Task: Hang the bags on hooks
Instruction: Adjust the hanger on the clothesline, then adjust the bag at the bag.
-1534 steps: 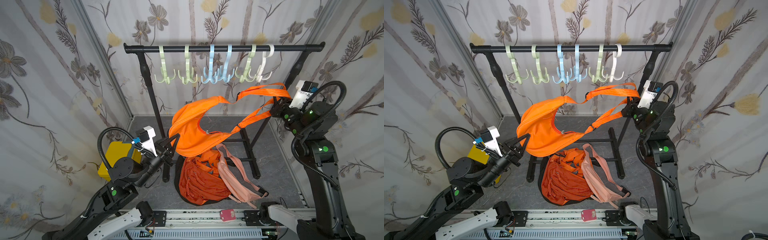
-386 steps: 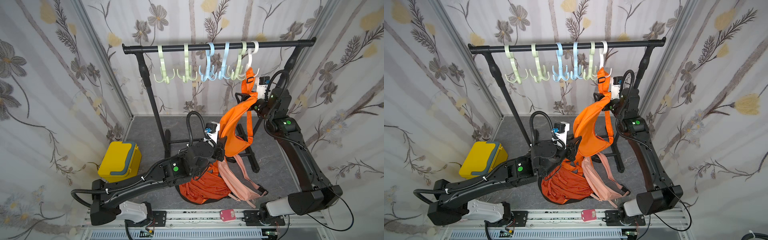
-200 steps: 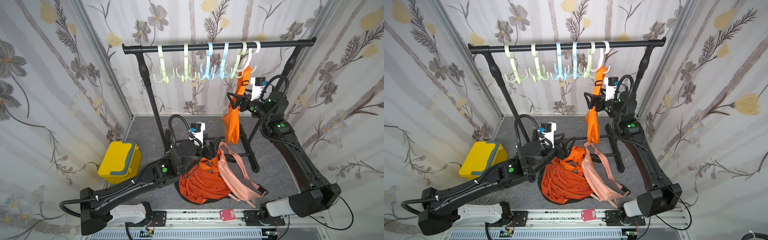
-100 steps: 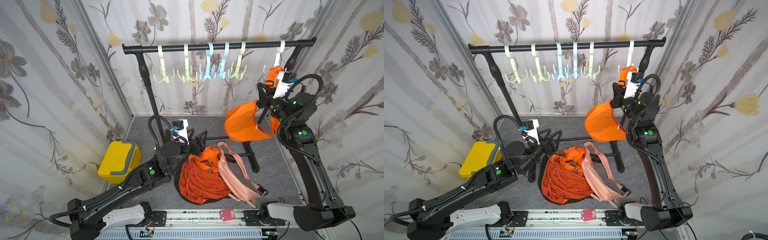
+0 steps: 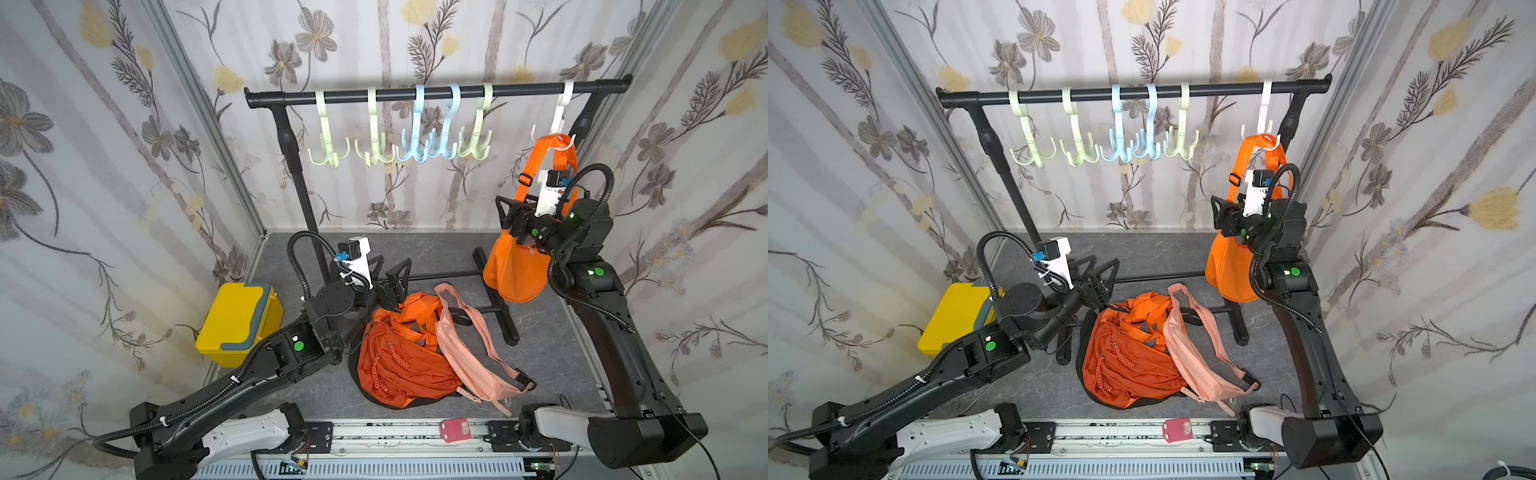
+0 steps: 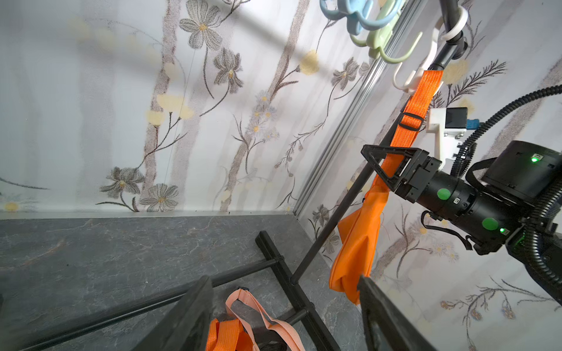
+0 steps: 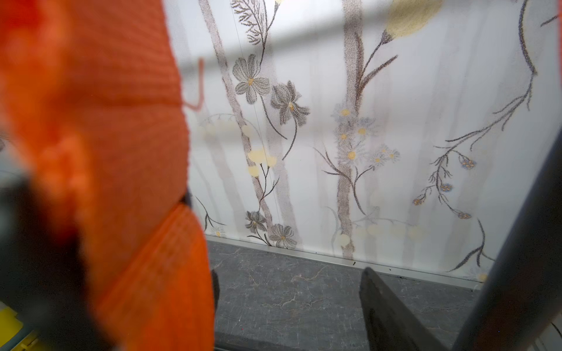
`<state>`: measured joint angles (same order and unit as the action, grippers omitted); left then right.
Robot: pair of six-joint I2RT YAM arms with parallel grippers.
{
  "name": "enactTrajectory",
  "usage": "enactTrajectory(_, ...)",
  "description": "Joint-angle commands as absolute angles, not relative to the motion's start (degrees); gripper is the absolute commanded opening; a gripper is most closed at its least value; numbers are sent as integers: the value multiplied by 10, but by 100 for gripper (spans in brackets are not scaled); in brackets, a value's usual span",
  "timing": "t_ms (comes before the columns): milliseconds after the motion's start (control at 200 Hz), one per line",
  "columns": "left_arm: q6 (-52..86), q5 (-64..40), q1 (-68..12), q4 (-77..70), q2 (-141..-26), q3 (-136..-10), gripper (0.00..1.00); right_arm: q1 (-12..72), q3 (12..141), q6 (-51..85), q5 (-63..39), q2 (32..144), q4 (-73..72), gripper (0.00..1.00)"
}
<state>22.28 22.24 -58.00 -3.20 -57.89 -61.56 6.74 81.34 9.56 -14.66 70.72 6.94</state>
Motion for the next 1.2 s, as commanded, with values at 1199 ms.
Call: enactTrajectory(1199, 478, 59, -585, -133, -627, -337, 82, 451, 327, 252, 77, 489, 197, 84)
